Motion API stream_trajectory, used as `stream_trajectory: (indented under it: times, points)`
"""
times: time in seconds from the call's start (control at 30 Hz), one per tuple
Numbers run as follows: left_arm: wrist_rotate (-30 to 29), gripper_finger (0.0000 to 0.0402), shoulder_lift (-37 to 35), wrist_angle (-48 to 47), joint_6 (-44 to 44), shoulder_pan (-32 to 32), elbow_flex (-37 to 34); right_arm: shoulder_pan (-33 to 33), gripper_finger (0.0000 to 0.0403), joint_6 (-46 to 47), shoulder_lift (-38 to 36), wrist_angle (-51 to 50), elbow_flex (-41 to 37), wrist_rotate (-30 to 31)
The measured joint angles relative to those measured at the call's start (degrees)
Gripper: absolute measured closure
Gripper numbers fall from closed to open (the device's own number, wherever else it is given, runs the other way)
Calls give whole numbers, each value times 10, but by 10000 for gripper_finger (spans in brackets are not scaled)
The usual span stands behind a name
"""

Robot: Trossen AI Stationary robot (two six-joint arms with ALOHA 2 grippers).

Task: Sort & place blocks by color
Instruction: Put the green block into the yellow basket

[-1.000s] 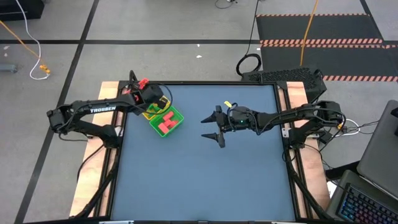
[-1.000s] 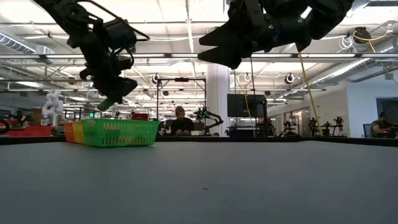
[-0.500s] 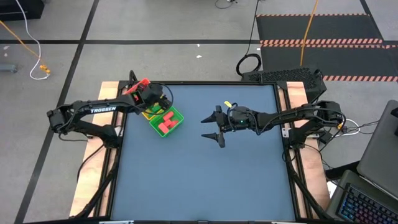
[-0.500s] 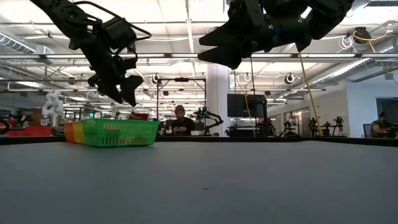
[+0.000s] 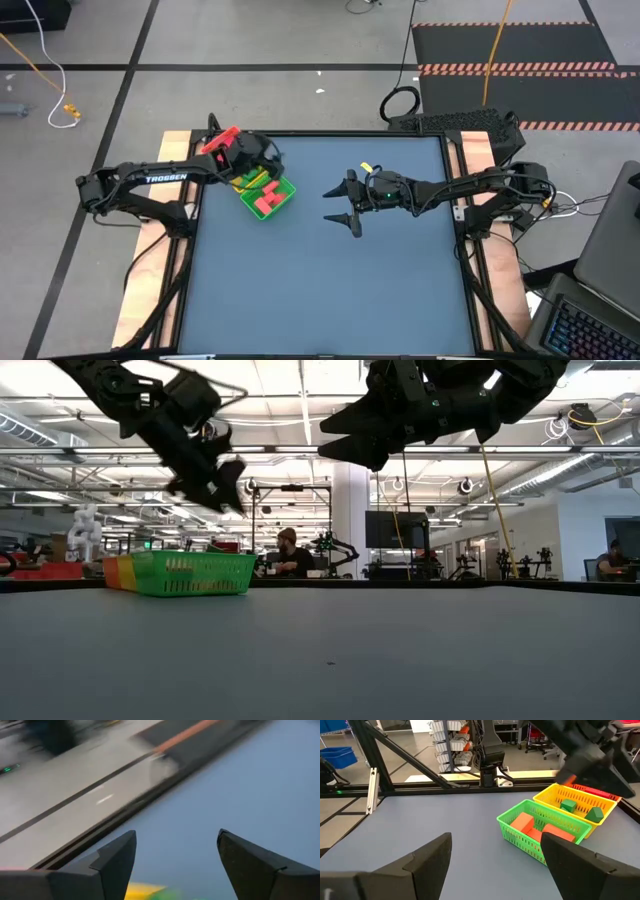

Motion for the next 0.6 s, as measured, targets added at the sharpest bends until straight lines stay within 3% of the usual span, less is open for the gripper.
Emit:
stream_trajectory:
  times: [0.07, 0.13, 0.6]
  points:
    - [76, 135, 0, 48, 27, -16, 0, 0, 106, 0, 0, 0, 0, 0]
    - [113, 143, 5, 80, 37, -30, 0, 0, 106, 0, 0, 0, 0, 0]
    - [108, 174, 133, 118, 9, 17, 2, 0, 106, 2, 0, 3, 1, 0]
